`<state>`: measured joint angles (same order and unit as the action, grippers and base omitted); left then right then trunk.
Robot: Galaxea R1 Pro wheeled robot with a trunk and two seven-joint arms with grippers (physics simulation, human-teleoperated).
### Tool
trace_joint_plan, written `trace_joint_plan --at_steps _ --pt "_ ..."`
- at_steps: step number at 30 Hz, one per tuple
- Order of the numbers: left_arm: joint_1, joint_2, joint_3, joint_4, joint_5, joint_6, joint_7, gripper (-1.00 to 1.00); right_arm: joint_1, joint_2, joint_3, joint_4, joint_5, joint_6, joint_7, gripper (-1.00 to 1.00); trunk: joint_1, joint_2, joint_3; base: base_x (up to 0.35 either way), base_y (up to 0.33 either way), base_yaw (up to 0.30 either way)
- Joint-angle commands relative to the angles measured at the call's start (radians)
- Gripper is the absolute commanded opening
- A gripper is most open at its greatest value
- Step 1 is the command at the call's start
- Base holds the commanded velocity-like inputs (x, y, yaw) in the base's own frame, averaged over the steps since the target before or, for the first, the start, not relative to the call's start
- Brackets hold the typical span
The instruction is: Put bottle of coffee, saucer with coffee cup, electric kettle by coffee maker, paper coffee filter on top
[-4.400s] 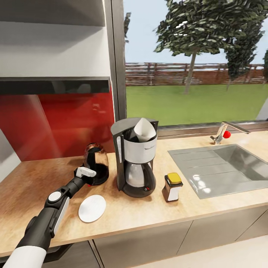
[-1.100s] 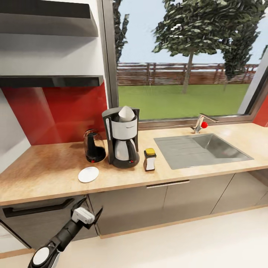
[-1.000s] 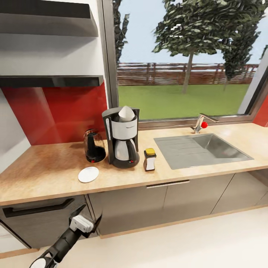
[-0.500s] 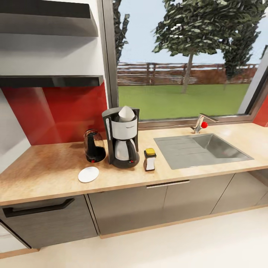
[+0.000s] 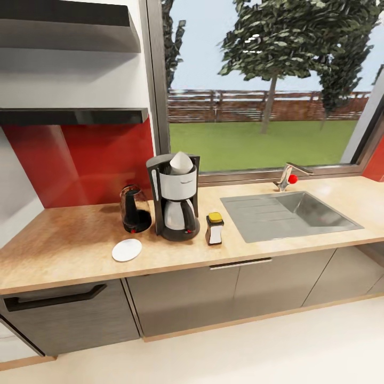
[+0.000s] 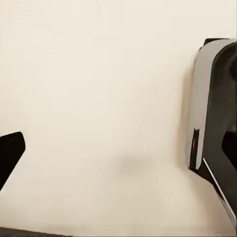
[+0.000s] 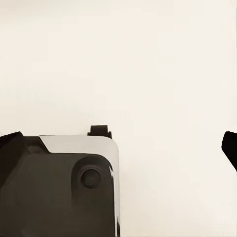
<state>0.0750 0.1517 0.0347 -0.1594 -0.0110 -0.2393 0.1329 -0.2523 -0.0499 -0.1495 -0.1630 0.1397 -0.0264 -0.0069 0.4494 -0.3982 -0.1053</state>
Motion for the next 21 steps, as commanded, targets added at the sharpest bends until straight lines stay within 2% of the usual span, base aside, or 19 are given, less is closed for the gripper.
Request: trace_joint_plan --at_steps 1,4,8,11,17,21 --pt "0.000 0.000 0.003 0.013 -0.001 -0.001 0.003 1.00 -0.001 0.001 -0.008 -0.009 0.010 -0.002 -0.001 1.00 0.001 -0.002 -0.002 0.000 0.000 0.000" --pt "0.000 -0.002 0.005 0.072 0.000 0.044 0.007 1.00 -0.001 0.006 -0.008 -0.056 0.009 0.001 0.001 1.00 0.001 -0.002 -0.002 0.000 0.000 0.000" --pt "-0.001 -0.006 0.002 0.078 0.001 0.189 -0.003 1.00 -0.001 0.007 -0.006 -0.063 0.010 0.000 0.003 1.00 0.001 -0.002 -0.002 0.000 0.000 0.000" --pt "-0.002 -0.007 0.001 0.074 0.002 0.258 -0.040 1.00 -0.001 0.007 -0.006 -0.064 0.010 -0.001 0.004 1.00 0.001 -0.002 -0.002 0.000 0.000 0.000" --pt "-0.005 -0.007 0.002 0.072 0.005 0.298 -0.131 1.00 -0.001 0.007 -0.005 -0.063 0.011 0.001 0.004 1.00 0.001 -0.002 -0.002 0.000 0.000 0.000" --pt "-0.006 -0.008 0.004 0.072 0.005 0.294 -0.142 1.00 -0.001 0.007 -0.006 -0.063 0.011 0.002 0.005 1.00 0.001 -0.002 -0.002 0.000 0.000 0.000"
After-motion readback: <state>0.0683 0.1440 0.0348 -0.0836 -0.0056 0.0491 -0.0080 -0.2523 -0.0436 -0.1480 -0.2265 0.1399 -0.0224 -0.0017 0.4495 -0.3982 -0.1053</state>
